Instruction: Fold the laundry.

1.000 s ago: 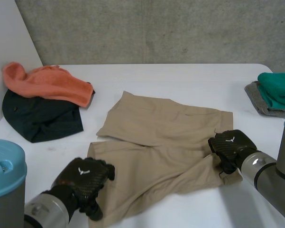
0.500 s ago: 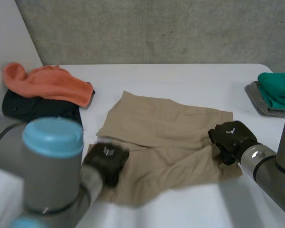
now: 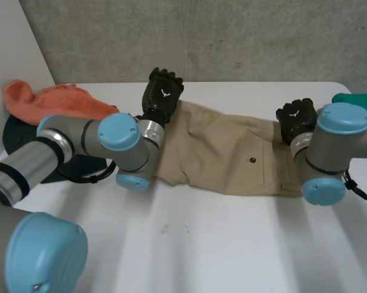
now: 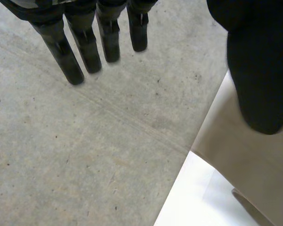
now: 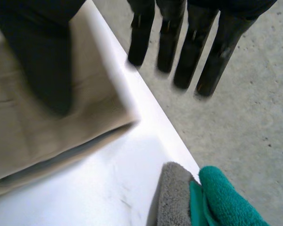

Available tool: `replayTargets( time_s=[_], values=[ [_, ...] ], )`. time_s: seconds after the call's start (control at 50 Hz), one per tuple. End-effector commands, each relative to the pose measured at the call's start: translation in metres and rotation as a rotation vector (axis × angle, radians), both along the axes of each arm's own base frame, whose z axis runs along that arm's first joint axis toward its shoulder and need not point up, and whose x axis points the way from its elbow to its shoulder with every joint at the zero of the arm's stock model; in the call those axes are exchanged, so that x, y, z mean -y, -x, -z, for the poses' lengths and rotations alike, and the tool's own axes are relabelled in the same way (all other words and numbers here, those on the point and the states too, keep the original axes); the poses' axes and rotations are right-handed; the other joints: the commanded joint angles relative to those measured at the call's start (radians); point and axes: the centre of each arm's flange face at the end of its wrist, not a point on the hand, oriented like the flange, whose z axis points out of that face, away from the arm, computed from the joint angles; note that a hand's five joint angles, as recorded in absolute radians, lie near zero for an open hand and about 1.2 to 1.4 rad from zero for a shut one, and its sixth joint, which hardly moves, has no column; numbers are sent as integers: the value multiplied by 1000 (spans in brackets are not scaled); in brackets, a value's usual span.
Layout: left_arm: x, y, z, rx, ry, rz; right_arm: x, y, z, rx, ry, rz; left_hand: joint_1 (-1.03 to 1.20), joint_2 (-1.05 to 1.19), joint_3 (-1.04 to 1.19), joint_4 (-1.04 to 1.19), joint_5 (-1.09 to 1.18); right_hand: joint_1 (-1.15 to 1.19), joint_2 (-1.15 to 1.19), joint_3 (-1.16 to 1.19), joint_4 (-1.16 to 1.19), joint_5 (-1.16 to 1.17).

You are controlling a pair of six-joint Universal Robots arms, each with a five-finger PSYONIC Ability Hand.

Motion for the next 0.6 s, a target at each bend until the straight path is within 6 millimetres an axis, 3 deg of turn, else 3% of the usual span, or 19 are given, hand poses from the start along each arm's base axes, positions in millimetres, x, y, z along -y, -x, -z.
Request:
replayTargets(
  time_s=[0.02,0.12,0.18,0.28,0.36,0.42,0.6],
  values=[
    [3,4,-1,-36,41,-3,12,-1,-3,34,34,40,-422,-520,-522,-521,-509,-388,-518,-530,-532,-541],
    [-4,-8,-33,-64,43,-54,1,7,-53,141,82,25,-423,-520,-522,-521,-509,-388,-518,-530,-532,-541],
    [-17,-19,-49,-72,17,-80,-8,10,-66,171,67,-18,-422,-520,-522,-521,-509,-388,-518,-530,-532,-541],
    [-45,-38,-63,-104,-72,-72,-42,29,-76,190,-121,-84,-417,-514,-516,-516,-503,-388,-518,-530,-532,-541],
    [-73,-56,-69,-181,-181,-45,-62,40,-62,237,-311,-69,-414,-511,-513,-513,-500,-293,-422,-435,-436,-446],
    [-84,-62,-66,-212,-231,-35,-74,43,-47,259,-414,-61,-408,-505,-507,-507,-494,-229,-358,-370,-372,-382],
    [-105,-73,-41,-217,-350,-30,-70,45,-3,254,-446,-60,-405,-502,-505,-504,-491,-158,-287,-300,-301,-311]
  ],
)
